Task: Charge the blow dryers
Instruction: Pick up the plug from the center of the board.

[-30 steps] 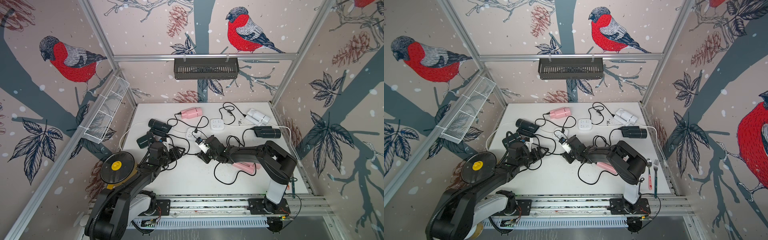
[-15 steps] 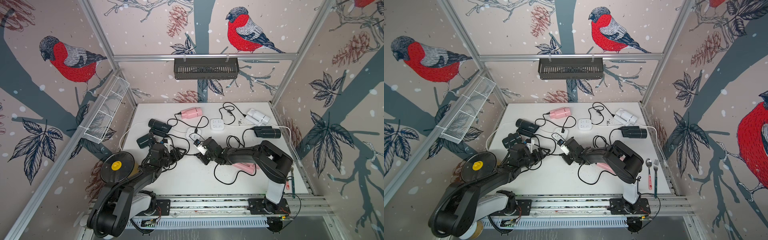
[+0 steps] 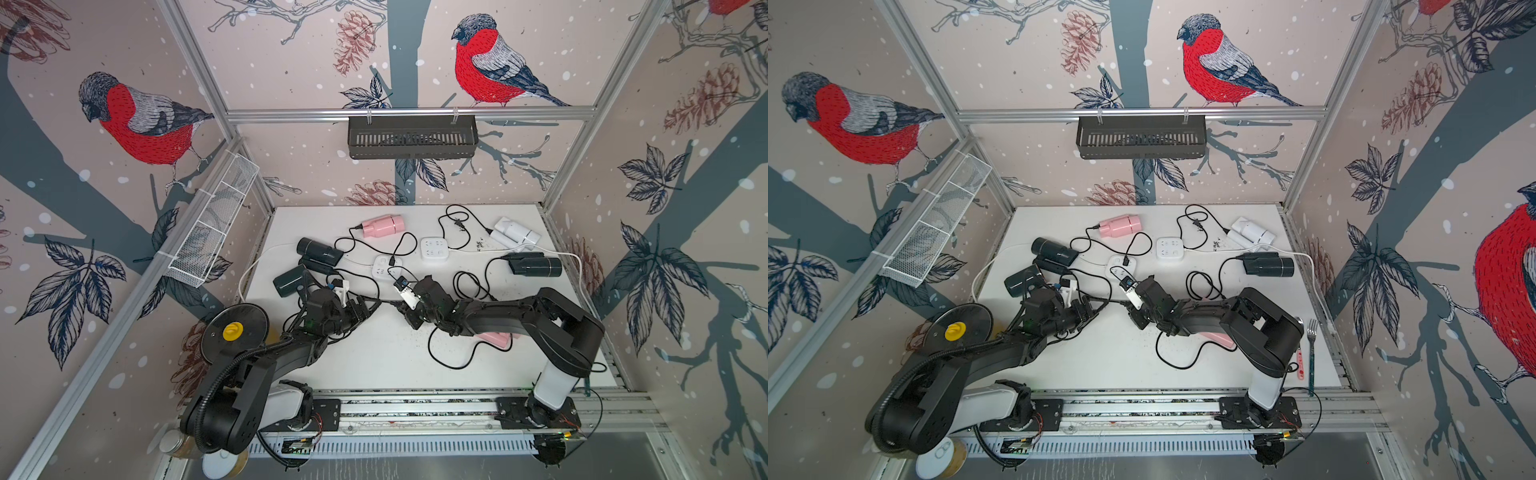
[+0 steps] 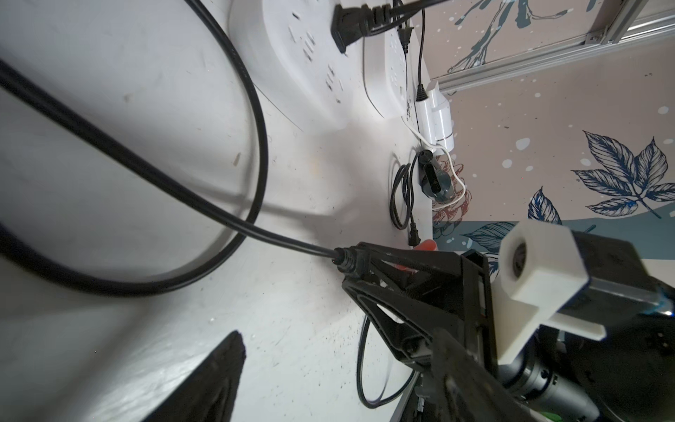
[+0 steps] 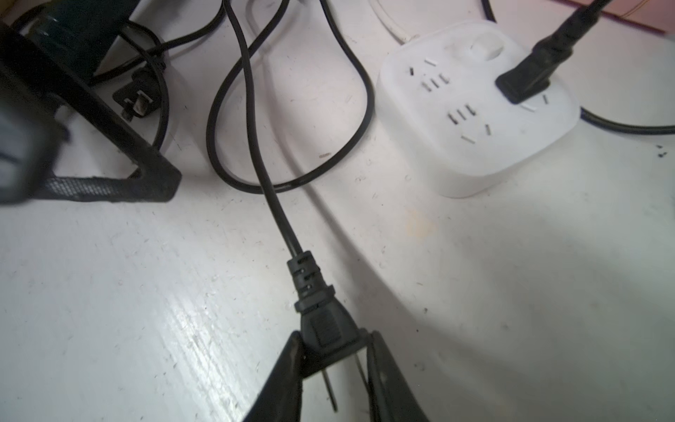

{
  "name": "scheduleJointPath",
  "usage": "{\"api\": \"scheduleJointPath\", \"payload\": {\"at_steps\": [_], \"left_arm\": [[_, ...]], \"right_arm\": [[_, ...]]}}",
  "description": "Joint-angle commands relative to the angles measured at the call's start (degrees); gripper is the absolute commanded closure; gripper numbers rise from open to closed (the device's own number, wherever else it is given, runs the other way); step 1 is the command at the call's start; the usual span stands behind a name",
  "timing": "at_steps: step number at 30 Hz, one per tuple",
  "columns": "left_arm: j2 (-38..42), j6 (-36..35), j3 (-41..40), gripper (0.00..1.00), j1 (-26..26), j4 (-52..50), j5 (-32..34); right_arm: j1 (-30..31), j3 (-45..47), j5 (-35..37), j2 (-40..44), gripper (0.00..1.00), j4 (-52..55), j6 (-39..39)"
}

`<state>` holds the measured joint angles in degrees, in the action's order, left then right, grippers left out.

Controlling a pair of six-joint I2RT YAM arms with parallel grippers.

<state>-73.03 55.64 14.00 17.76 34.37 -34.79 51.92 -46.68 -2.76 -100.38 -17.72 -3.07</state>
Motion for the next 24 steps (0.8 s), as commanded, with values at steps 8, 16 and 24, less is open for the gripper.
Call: {"api": "scheduleJointPath", "payload": {"at_steps": [8, 16, 24], "left_arm": [[-8.49, 6.55, 2.03, 0.35, 3.42, 21.53, -3.49], [-15.46, 9.6, 3.47, 0.45, 3.51, 29.74, -6.74], [-19.67, 9.7, 5.53, 0.58, 4.29, 32.16, -8.52]], "right_arm": [[-0.5, 3.67, -3.17, 4.96, 0.71, -7.45, -3.89], [-0.83, 5.36, -5.19, 7.13, 0.72, -9.35, -4.58], [-0.82, 5.81, -5.67, 7.76, 0.72, -9.93, -4.7]]}}
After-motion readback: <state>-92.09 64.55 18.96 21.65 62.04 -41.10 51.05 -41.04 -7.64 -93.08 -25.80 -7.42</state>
